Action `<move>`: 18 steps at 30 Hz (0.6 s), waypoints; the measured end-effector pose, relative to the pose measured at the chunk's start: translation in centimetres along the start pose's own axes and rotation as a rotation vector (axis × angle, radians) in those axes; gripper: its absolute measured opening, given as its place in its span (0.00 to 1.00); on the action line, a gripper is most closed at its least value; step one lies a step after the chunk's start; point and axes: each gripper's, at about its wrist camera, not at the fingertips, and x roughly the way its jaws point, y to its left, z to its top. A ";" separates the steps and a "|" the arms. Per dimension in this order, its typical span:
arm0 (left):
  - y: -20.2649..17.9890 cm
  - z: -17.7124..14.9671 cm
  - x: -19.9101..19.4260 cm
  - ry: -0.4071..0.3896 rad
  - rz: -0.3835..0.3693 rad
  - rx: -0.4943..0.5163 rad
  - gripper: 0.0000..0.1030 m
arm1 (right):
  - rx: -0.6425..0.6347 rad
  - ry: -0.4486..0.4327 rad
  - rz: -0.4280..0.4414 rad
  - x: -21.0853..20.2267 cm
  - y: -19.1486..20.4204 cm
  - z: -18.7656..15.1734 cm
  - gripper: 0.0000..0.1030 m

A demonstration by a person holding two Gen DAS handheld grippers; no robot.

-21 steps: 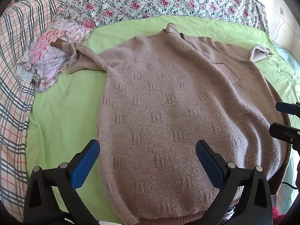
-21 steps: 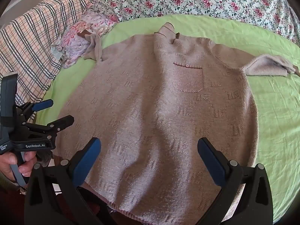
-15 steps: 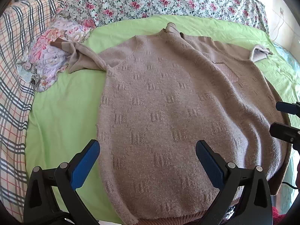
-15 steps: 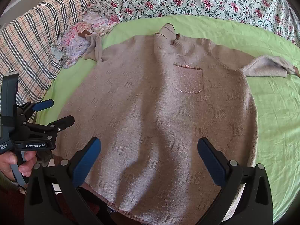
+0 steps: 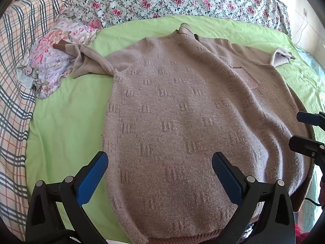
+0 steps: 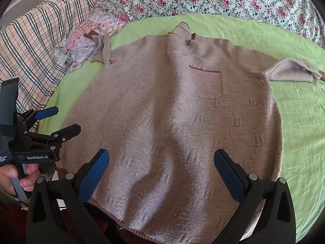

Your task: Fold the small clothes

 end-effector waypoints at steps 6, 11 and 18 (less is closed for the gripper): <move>0.1 0.1 -0.1 -0.026 -0.020 -0.016 0.99 | -0.013 0.015 -0.020 -0.1 0.1 0.1 0.99; 0.1 0.5 -0.3 -0.064 -0.047 -0.040 0.99 | -0.025 0.028 -0.037 -0.1 0.2 0.3 0.99; -0.1 0.7 -0.3 -0.037 -0.035 -0.026 0.99 | 0.007 0.033 0.006 -0.3 0.2 0.5 0.99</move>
